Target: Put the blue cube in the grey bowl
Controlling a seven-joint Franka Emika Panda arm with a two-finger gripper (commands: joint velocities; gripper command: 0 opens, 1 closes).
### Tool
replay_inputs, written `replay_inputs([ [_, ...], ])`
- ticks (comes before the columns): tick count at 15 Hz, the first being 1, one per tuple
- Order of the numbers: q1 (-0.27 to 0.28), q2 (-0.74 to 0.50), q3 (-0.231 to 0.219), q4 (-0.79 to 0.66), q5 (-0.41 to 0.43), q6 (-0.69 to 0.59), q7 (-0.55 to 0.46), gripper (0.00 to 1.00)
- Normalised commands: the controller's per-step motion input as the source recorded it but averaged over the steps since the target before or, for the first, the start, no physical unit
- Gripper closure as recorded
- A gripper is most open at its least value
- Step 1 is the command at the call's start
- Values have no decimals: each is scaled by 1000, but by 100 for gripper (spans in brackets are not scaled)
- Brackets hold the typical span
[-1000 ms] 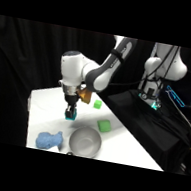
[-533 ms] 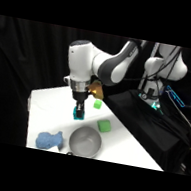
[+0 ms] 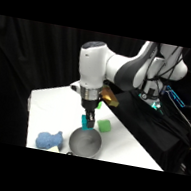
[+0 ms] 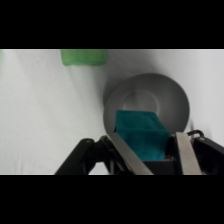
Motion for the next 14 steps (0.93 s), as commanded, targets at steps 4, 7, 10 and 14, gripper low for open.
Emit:
replay_inputs([
  [4, 72, 72, 31, -23, -127, 265, -69, 74],
  [7, 48, 133, -18, 15, -126, 277, -77, 74],
  [10, 53, 131, -56, 20, -116, 292, -90, 74],
  [14, 56, 99, -77, 33, -71, 248, -117, 24],
])
